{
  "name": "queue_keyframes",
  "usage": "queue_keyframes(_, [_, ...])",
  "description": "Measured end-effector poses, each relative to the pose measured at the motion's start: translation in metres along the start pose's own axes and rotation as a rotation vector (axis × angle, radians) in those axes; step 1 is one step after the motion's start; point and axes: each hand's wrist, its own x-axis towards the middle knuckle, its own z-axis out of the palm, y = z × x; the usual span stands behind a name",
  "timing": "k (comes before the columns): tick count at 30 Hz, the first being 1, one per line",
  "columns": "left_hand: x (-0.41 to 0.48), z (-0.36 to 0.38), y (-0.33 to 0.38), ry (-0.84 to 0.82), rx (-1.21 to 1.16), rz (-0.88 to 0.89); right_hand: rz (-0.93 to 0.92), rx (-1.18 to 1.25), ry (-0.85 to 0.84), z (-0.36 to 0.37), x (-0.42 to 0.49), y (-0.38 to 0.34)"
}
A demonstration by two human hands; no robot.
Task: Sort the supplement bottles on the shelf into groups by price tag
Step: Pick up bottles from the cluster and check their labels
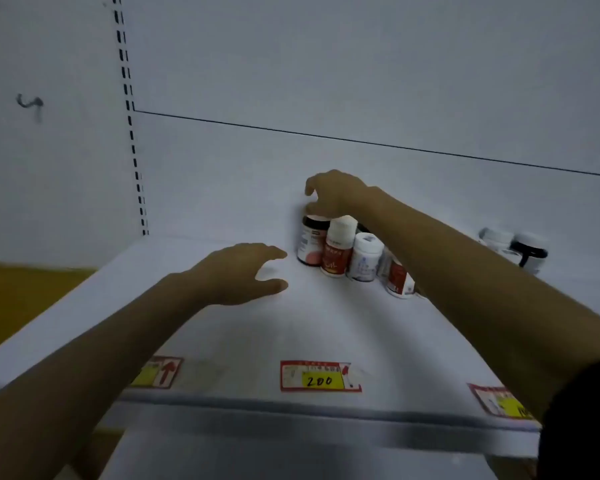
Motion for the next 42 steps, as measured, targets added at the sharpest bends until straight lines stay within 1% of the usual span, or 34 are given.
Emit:
queue_keyframes(2, [0.012,0.003,-0.003,-0.007,-0.007,-0.023,0.028,-0.024,-0.031,0.005,0.015,0.005])
queue_keyframes(5, [0.026,0.008,-0.008,-0.026,0.001,-0.062,0.021,-0.039,-0.089,0.022,0.03,0.007])
queue_keyframes(9, [0.038,0.011,-0.011,-0.015,-0.013,-0.084,0.014,-0.051,-0.029,0.037,0.041,0.008])
queue_keyframes(14, [0.034,0.005,-0.021,0.021,-0.143,-0.151,-0.018,0.139,0.017,0.035,0.038,-0.01])
queue_keyframes(18, [0.012,-0.011,-0.031,0.109,-0.288,-0.185,-0.074,0.318,0.057,0.02,0.017,-0.049])
queue_keyframes(20, [-0.004,-0.02,-0.039,0.142,-0.394,-0.182,-0.084,0.461,0.053,0.011,0.003,-0.072])
queue_keyframes(24, [-0.045,-0.03,-0.065,0.127,-0.695,-0.128,-0.053,0.79,-0.005,-0.01,-0.026,-0.117])
queue_keyframes(28, [-0.082,-0.037,-0.084,0.113,-0.884,-0.098,-0.071,0.971,-0.014,-0.024,-0.055,-0.149])
queue_keyframes(30, [-0.095,-0.037,-0.091,0.109,-0.934,-0.101,-0.059,1.05,0.025,-0.022,-0.065,-0.164])
queue_keyframes(33, [-0.111,-0.037,-0.098,0.162,-1.026,-0.099,0.008,1.143,0.143,-0.013,-0.077,-0.181])
queue_keyframes(35, [-0.122,-0.038,-0.102,0.169,-1.085,-0.073,0.047,1.241,0.165,-0.005,-0.088,-0.191])
queue_keyframes(37, [-0.128,-0.038,-0.106,0.157,-1.167,-0.047,0.061,1.38,0.112,0.003,-0.102,-0.199])
queue_keyframes(39, [-0.132,-0.038,-0.108,0.129,-1.276,-0.035,0.047,1.472,0.024,0.012,-0.116,-0.203])
queue_keyframes(41, [-0.133,-0.036,-0.111,0.095,-1.34,-0.028,0.025,1.473,-0.029,0.021,-0.126,-0.207])
queue_keyframes(42, [-0.133,-0.034,-0.113,0.08,-1.347,-0.02,0.023,1.467,-0.028,0.024,-0.129,-0.209])
